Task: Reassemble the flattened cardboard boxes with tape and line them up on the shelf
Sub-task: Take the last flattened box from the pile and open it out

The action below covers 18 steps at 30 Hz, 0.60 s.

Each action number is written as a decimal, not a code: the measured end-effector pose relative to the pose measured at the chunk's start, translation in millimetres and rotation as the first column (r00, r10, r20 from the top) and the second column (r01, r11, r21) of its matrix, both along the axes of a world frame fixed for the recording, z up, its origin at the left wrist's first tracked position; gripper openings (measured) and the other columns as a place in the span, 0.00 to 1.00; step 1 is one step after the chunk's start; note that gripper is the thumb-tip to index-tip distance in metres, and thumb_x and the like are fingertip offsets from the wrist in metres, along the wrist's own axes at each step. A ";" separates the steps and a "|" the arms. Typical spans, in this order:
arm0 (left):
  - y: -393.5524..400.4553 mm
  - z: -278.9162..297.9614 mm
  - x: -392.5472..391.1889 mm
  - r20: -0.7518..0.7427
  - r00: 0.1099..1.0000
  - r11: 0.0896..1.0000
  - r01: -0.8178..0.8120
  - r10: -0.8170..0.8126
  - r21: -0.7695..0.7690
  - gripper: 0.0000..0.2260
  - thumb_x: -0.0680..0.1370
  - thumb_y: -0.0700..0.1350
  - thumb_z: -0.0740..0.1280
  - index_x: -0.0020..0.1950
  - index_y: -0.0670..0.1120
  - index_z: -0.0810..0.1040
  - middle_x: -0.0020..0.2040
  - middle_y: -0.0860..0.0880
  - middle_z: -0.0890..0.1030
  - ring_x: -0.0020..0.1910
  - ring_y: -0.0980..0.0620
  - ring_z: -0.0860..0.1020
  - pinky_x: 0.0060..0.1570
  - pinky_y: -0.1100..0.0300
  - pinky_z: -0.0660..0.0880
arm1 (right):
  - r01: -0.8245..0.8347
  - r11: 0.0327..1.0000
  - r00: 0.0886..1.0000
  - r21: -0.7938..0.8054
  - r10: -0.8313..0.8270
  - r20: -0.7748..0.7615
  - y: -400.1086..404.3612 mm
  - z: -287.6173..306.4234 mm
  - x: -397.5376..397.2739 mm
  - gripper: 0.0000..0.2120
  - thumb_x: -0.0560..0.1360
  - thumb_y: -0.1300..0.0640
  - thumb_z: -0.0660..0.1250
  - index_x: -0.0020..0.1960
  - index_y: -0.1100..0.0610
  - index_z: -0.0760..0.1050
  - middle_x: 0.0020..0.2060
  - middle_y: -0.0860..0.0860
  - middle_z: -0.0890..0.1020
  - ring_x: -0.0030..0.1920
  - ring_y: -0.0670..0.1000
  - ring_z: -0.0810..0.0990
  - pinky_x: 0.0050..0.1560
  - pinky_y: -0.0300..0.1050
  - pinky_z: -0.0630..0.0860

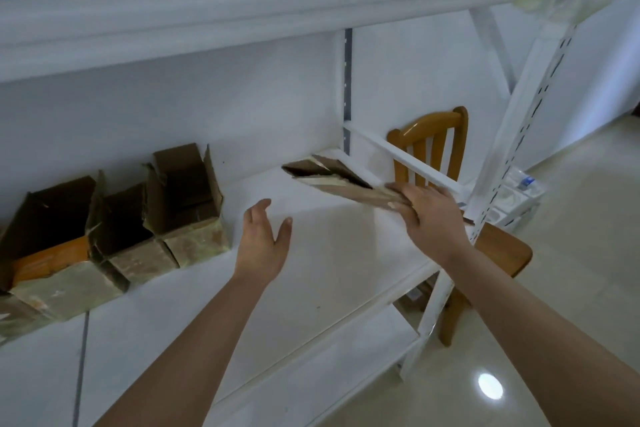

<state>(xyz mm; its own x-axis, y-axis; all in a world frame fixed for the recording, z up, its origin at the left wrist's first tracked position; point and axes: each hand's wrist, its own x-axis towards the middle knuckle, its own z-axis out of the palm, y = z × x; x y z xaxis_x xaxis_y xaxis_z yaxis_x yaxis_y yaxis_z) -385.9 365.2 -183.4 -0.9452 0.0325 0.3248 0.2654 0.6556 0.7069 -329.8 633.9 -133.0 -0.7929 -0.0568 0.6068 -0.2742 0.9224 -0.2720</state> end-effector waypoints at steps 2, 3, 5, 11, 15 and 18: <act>0.3 6.0 -1.5 -0.029 1.000 1.000 0.001 -0.001 0.001 0.26 0.80 0.50 0.64 0.74 0.42 0.61 0.71 0.42 0.65 0.65 0.46 0.71 0.60 0.59 0.67 | 0.006 1.000 1.000 -0.030 -0.006 -0.003 1.9 14.6 -1.5 0.13 0.81 0.54 0.61 0.59 0.60 0.78 0.41 0.53 0.83 0.38 0.54 0.80 0.42 0.39 0.67; 0.8 9.0 -2.1 -0.045 0.999 1.000 -0.001 0.001 -0.002 0.26 0.80 0.50 0.64 0.75 0.42 0.61 0.71 0.42 0.65 0.64 0.47 0.72 0.59 0.60 0.66 | 0.022 0.998 1.000 -0.061 -0.023 -0.012 3.1 20.6 -2.4 0.12 0.81 0.54 0.62 0.58 0.60 0.77 0.38 0.51 0.81 0.35 0.52 0.76 0.36 0.37 0.65; 1.2 13.4 -2.9 -0.062 0.998 1.000 -0.009 0.009 0.000 0.27 0.80 0.51 0.64 0.75 0.42 0.61 0.72 0.42 0.65 0.64 0.47 0.72 0.59 0.60 0.66 | 0.067 0.987 0.998 -0.148 -0.069 -0.010 5.6 31.7 -4.1 0.13 0.81 0.52 0.63 0.58 0.60 0.75 0.37 0.49 0.77 0.35 0.51 0.73 0.32 0.40 0.64; -5.6 12.9 4.2 -0.002 0.998 0.997 -0.061 0.062 0.053 0.28 0.81 0.52 0.62 0.76 0.41 0.59 0.74 0.42 0.64 0.69 0.45 0.70 0.64 0.54 0.68 | 0.070 0.703 0.995 -0.708 0.004 0.103 21.2 48.0 -3.7 0.07 0.79 0.52 0.65 0.54 0.54 0.77 0.47 0.51 0.82 0.46 0.51 0.82 0.50 0.51 0.81; -15.8 4.7 19.1 0.101 0.990 0.964 -0.121 0.100 0.237 0.28 0.81 0.54 0.60 0.75 0.41 0.59 0.73 0.41 0.66 0.69 0.44 0.70 0.64 0.53 0.69 | 0.070 0.520 0.982 -0.851 0.114 0.150 19.4 34.5 -3.3 0.05 0.79 0.55 0.65 0.50 0.49 0.80 0.46 0.50 0.85 0.49 0.53 0.84 0.54 0.55 0.80; -27.7 -0.5 29.9 0.191 0.975 0.927 -0.176 0.117 0.332 0.26 0.81 0.56 0.59 0.73 0.41 0.63 0.69 0.41 0.72 0.66 0.43 0.74 0.63 0.48 0.72 | 0.123 0.440 0.957 -0.890 0.184 0.224 15.4 13.9 -3.9 0.06 0.79 0.53 0.65 0.53 0.47 0.81 0.45 0.44 0.86 0.44 0.47 0.85 0.49 0.49 0.79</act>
